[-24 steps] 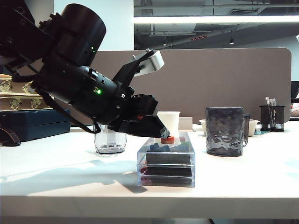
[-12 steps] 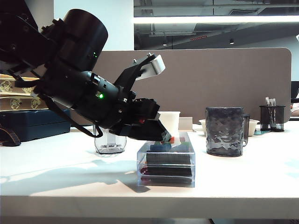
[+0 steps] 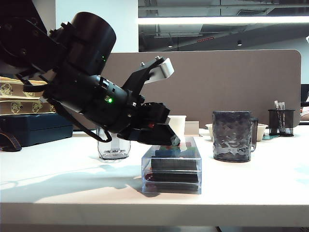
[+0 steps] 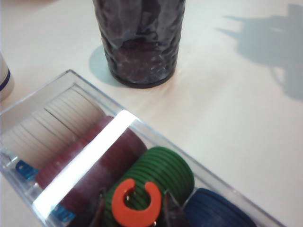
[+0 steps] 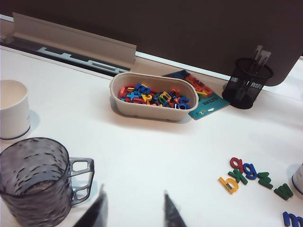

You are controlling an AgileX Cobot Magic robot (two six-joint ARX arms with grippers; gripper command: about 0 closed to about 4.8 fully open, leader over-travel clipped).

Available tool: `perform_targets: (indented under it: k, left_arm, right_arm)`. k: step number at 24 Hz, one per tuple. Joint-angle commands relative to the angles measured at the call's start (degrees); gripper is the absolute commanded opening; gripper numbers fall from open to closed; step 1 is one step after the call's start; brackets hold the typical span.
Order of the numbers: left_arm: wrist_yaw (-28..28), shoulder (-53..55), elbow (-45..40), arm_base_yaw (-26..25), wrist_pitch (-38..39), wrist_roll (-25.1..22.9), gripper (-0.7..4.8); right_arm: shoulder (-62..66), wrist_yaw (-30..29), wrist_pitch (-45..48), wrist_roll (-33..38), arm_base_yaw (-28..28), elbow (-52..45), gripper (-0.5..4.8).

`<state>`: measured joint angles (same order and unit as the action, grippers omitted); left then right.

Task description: Pick up the letter "c" and put it in the paper cup.

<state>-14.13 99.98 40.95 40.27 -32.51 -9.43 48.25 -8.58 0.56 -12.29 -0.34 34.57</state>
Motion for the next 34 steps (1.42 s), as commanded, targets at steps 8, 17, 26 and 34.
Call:
perform_targets:
  k: [8, 17, 26, 34]
  left_arm:
    - [-0.2, 0.4, 0.6, 0.0, 1.1, 0.0, 1.57]
    - [-0.2, 0.4, 0.6, 0.0, 1.1, 0.0, 1.57]
    - [-0.2, 0.9, 0.6, 0.0, 0.4, 0.0, 1.57]
    - [-0.2, 1.7, 0.6, 0.0, 0.6, 0.0, 1.56]
  right_arm:
    - [-0.1, 1.1, 0.8, 0.2, 0.0, 0.3, 1.49]
    - [-0.1, 1.1, 0.7, 0.2, 0.0, 0.3, 1.49]
    - [-0.1, 1.1, 0.5, 0.3, 0.0, 0.3, 1.49]
    - [-0.1, 1.1, 0.5, 0.3, 0.0, 0.3, 1.49]
